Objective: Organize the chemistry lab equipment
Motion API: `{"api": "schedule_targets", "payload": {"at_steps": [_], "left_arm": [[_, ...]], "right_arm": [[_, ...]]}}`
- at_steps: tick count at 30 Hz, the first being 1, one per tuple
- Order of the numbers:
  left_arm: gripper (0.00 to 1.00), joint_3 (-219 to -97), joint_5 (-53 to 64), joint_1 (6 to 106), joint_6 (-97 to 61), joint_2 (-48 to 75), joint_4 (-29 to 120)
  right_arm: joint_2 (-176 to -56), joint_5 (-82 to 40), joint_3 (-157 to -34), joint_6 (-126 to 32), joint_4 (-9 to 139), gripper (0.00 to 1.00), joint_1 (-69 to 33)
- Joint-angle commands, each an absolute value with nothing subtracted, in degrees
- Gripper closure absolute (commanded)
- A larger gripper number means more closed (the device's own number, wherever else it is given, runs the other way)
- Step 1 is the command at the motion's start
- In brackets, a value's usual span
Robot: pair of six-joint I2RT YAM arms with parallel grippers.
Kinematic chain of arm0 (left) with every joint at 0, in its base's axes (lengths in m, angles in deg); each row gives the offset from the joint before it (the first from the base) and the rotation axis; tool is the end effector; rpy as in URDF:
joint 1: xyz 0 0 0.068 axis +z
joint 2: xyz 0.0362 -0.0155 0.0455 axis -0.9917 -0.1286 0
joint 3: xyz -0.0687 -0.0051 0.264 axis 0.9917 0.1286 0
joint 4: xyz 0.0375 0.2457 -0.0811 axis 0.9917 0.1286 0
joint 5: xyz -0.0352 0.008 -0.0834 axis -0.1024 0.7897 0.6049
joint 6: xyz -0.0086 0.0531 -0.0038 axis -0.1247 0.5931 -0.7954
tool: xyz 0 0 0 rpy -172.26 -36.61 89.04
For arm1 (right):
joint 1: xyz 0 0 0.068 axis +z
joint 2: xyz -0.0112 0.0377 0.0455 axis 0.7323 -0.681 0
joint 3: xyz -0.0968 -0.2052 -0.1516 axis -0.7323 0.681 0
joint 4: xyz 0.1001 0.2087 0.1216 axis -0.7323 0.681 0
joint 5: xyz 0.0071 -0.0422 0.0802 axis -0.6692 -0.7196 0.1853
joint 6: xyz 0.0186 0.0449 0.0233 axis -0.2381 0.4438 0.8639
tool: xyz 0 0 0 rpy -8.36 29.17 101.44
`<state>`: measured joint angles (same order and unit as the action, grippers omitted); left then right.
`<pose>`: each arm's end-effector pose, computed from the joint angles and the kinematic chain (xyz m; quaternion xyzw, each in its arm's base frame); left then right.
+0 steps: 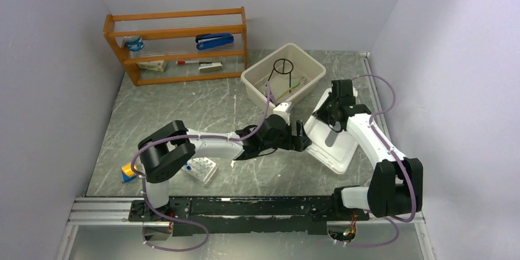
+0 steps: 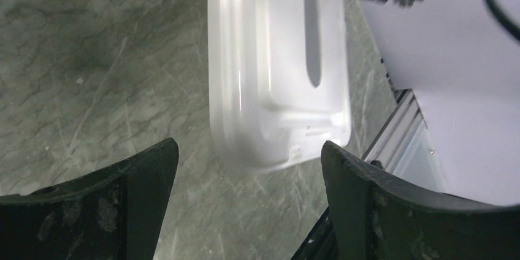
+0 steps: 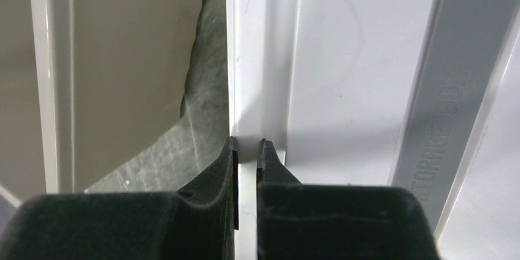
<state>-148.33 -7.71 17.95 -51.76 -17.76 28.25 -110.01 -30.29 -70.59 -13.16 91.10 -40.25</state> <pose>0.1796 -0.3721 0.1913 0.1203 0.8338 -0.4184 0.3394 0.2664 0.0306 0.2367 0.2795 0.9007 0.1200 0.3101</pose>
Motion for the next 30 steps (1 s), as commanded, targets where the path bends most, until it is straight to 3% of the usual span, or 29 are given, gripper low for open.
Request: {"api": "schedule_targets", "payload": {"at_steps": [1, 7, 13, 17, 22, 23, 27, 30], "left_arm": [[0.10, -147.47, -10.61, 17.55, -53.33, -17.92, 20.58], [0.13, -147.78, -11.81, 17.75, -57.53, -19.25, 22.78], [0.34, -145.58, -7.05, 17.77, -60.29, -18.53, 17.68], [0.54, -143.51, -3.86, 17.74, -60.84, -17.14, 12.95], [0.93, -143.09, 0.54, 17.75, -59.90, -16.45, 10.39], [0.95, -143.13, 1.12, 17.68, -59.46, -16.09, 10.53], [0.95, -144.89, 4.33, 17.80, -55.97, -13.03, 13.97], [0.95, -147.26, 5.12, 18.32, -53.12, -9.51, 19.22]], "right_arm": [[-106.99, -23.82, -69.02, -12.27, 90.33, 1.00, -40.94], [-103.47, -18.19, -66.55, -10.70, 88.85, 1.00, -41.78], [-100.11, -13.79, -63.88, -8.49, 86.50, 1.00, -42.57], [-97.98, -13.30, -62.41, -7.63, 85.71, 1.00, -42.77], [-95.82, -14.84, -62.35, -7.68, 86.24, 1.00, -43.08], [-95.44, -16.02, -62.62, -7.99, 86.88, 0.97, -43.05], [-93.41, -19.36, -65.60, -11.30, 90.77, 0.68, -43.05], [-90.75, -20.97, -69.64, -14.07, 94.55, 0.54, -43.12]]}}
